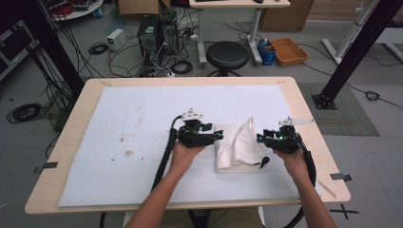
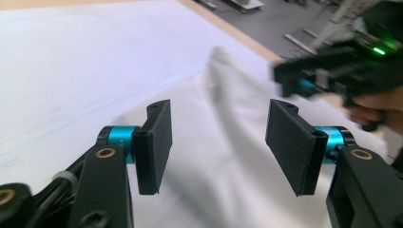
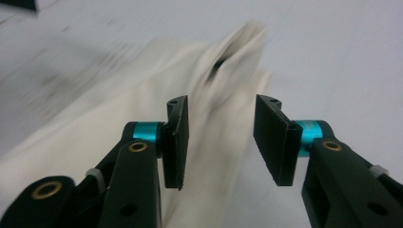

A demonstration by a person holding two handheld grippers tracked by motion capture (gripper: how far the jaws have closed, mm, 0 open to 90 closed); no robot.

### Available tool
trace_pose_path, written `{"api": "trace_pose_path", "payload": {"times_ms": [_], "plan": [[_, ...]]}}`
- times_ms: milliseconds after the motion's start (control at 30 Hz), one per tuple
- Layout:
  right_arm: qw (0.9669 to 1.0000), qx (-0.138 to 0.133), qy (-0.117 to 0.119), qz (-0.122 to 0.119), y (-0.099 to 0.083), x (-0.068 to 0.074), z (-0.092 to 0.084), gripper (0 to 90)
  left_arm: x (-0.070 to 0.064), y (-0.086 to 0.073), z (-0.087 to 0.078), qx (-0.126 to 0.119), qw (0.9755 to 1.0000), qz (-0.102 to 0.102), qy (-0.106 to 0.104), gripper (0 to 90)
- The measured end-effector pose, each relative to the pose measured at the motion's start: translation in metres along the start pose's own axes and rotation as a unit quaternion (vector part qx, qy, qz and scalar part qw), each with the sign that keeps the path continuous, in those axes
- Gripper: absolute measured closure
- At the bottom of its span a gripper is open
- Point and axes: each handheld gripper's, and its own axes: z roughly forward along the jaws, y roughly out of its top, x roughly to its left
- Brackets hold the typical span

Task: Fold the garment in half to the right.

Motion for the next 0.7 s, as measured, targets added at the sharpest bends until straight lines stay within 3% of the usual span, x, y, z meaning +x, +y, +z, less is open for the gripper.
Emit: {"api": "trace_pose_path", "payload": {"times_ms": [67, 167, 200, 233, 267, 400, 500, 533, 567, 667, 700], "plan": [[0.9993, 0.031, 0.019, -0.006, -0.012, 0.008, 0.000, 55.6, 0.013, -0.008, -0.018, 0.005, 0.9999, -0.001, 0.016, 41.7], [0.9974, 0.063, 0.034, 0.004, -0.023, 0.015, 0.005, 56.7, 0.029, -0.022, -0.044, 0.007, 0.9994, -0.005, 0.034, 41.7], [0.9965, 0.076, 0.034, -0.002, -0.026, 0.016, 0.008, 64.4, 0.033, -0.026, -0.052, 0.010, 0.9991, -0.003, 0.041, 41.7], [0.9961, 0.080, 0.036, -0.007, -0.027, 0.017, 0.009, 76.7, 0.035, -0.029, -0.059, 0.010, 0.9989, -0.003, 0.046, 41.7], [0.9961, 0.077, 0.041, -0.013, -0.027, 0.017, 0.007, 83.0, 0.037, -0.032, -0.064, 0.009, 0.9987, -0.004, 0.050, 41.7], [0.9976, 0.052, 0.039, -0.024, -0.020, 0.020, -0.012, 87.1, 0.045, -0.043, -0.086, 0.010, 0.9981, 0.001, 0.062, 41.8], [0.9976, 0.059, 0.006, -0.035, -0.020, 0.020, -0.029, 87.5, 0.050, -0.048, -0.098, 0.010, 0.9978, 0.003, 0.066, 42.0], [0.9970, 0.072, -0.004, -0.029, -0.021, 0.018, -0.033, 87.4, 0.052, -0.050, -0.101, 0.007, 0.9979, 0.000, 0.065, 42.0], [0.9958, 0.091, 0.002, -0.014, -0.024, 0.014, -0.034, 86.7, 0.053, -0.051, -0.103, 0.006, 0.9979, -0.001, 0.064, 42.0], [0.9900, 0.140, -0.019, 0.004, -0.031, 0.008, -0.032, 70.3, 0.057, -0.053, -0.108, 0.002, 0.9977, -0.006, 0.067, 42.0], [0.9903, 0.135, -0.030, 0.009, -0.031, 0.006, -0.033, 65.8, 0.058, -0.053, -0.110, 0.000, 0.9977, -0.008, 0.067, 42.0]]}}
